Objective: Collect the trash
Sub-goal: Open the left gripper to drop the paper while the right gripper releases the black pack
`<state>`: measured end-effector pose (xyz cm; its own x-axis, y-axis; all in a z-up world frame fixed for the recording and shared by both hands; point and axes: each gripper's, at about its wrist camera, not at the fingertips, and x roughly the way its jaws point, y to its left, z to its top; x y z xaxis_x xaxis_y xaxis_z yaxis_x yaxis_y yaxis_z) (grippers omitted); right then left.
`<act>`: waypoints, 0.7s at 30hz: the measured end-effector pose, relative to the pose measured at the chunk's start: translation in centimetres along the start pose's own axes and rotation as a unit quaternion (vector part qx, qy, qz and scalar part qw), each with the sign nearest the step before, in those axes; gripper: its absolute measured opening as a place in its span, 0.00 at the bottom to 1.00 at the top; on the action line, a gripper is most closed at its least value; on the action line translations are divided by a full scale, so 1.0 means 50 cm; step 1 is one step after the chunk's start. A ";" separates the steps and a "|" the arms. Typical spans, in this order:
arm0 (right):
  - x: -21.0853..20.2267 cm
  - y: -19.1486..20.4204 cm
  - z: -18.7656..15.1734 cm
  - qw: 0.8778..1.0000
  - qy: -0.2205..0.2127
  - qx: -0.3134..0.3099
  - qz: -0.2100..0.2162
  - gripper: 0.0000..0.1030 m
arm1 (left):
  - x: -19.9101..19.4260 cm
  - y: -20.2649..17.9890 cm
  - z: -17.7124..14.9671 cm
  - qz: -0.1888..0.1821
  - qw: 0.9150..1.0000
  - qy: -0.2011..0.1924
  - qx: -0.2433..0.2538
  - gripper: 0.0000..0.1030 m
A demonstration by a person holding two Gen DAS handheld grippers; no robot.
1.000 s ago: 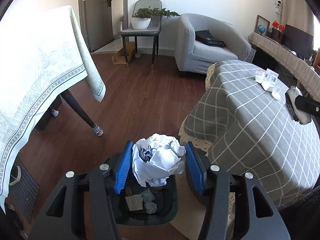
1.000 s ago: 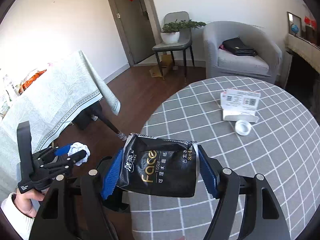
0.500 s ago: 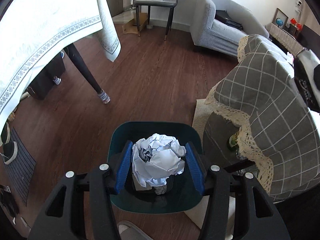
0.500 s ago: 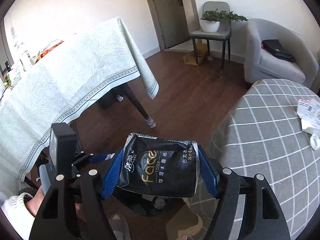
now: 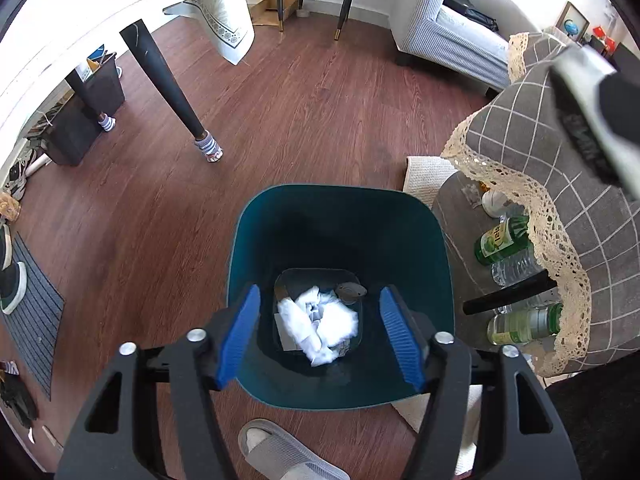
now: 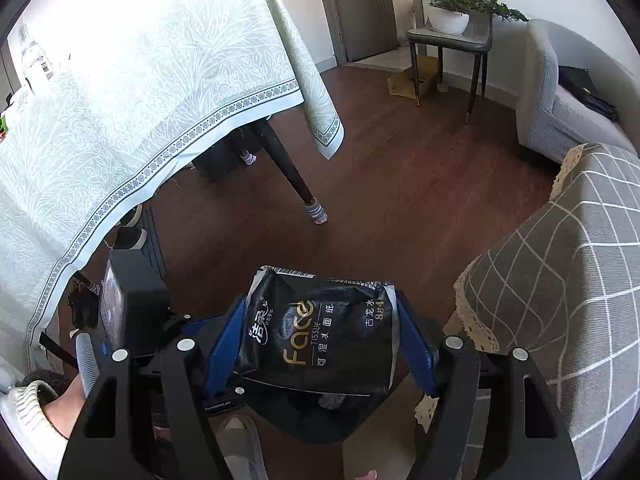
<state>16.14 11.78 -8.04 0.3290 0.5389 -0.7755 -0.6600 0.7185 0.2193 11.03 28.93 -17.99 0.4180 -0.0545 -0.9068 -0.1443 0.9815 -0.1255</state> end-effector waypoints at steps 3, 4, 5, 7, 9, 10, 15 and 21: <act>0.024 0.002 -0.002 1.000 0.009 0.007 0.001 0.70 | -0.005 0.007 0.001 -0.007 1.000 -0.011 -0.002 0.72; 0.031 0.002 -0.001 1.000 0.013 0.008 0.001 0.70 | -0.009 0.011 0.000 -0.005 1.000 -0.015 -0.003 0.73; 0.039 0.002 -0.003 1.000 0.017 0.009 0.001 0.70 | -0.014 0.015 0.000 -0.005 1.000 -0.019 -0.006 0.73; 0.054 0.006 -0.004 1.000 0.024 0.009 -0.002 0.70 | -0.028 0.027 -0.001 -0.008 1.000 -0.028 -0.012 0.74; 0.069 0.007 -0.006 0.999 0.031 0.010 -0.004 0.70 | -0.042 0.037 -0.001 -0.007 0.999 -0.037 -0.018 0.74; 0.075 0.008 -0.007 0.999 0.034 0.010 -0.005 0.70 | -0.050 0.041 -0.001 -0.008 0.999 -0.042 -0.021 0.74; 0.114 0.012 -0.016 0.998 0.055 0.013 -0.013 0.70 | -0.094 0.062 -0.002 -0.011 0.997 -0.066 -0.029 0.74; 0.166 0.024 -0.032 0.996 0.089 0.010 -0.022 0.70 | -0.142 0.075 -0.004 -0.016 0.995 -0.093 -0.027 0.75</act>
<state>17.00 16.39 -15.16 0.2302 0.4221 -0.8768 -0.6332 0.7492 0.1944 7.34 32.98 -12.09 0.5820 -0.0465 -0.8118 -0.1731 0.9684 -0.1796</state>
